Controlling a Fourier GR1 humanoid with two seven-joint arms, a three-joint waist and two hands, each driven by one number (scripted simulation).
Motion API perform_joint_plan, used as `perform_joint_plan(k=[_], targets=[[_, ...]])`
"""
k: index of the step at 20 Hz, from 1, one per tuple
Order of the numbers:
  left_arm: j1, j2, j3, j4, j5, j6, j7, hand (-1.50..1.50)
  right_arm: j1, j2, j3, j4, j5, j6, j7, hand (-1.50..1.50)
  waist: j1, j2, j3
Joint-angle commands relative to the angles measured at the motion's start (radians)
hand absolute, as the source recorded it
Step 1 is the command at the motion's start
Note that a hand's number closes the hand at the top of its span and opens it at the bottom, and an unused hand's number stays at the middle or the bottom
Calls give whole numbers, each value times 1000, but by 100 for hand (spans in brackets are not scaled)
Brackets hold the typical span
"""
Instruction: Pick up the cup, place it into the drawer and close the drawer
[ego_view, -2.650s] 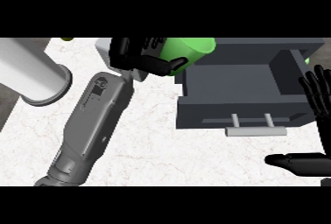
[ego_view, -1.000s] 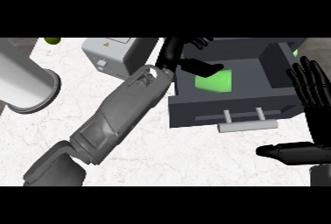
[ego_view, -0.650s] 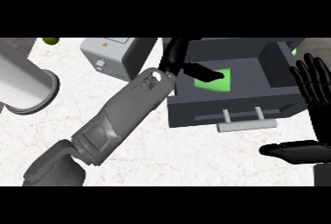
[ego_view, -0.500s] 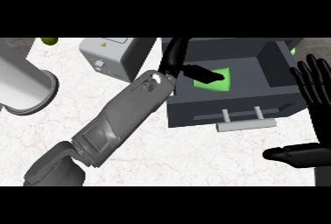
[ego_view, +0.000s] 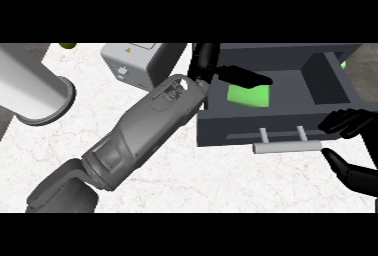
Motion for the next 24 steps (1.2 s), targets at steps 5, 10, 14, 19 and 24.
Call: perform_joint_plan(k=[5,10,14,19,24], targets=[[57,72,81,-101,4,-40,25,-150,96,-84,40,-111,121,73,33,150,44,-11,-1],[113,190,103,-231,9,-62,128,-150,85,-60,104,-75,337,5,-4,150,69,-15,-1],[168,264,133,-370,4,-56,188,-150,14,-39,141,-41,405,-39,63,150,75,-14,-1],[330,353,159,-541,12,-81,205,-150,23,-2,247,25,622,-123,-21,150,79,-14,0],[450,438,201,-627,25,-140,182,-150,-49,-64,308,179,793,-145,-74,150,87,-10,-1]])
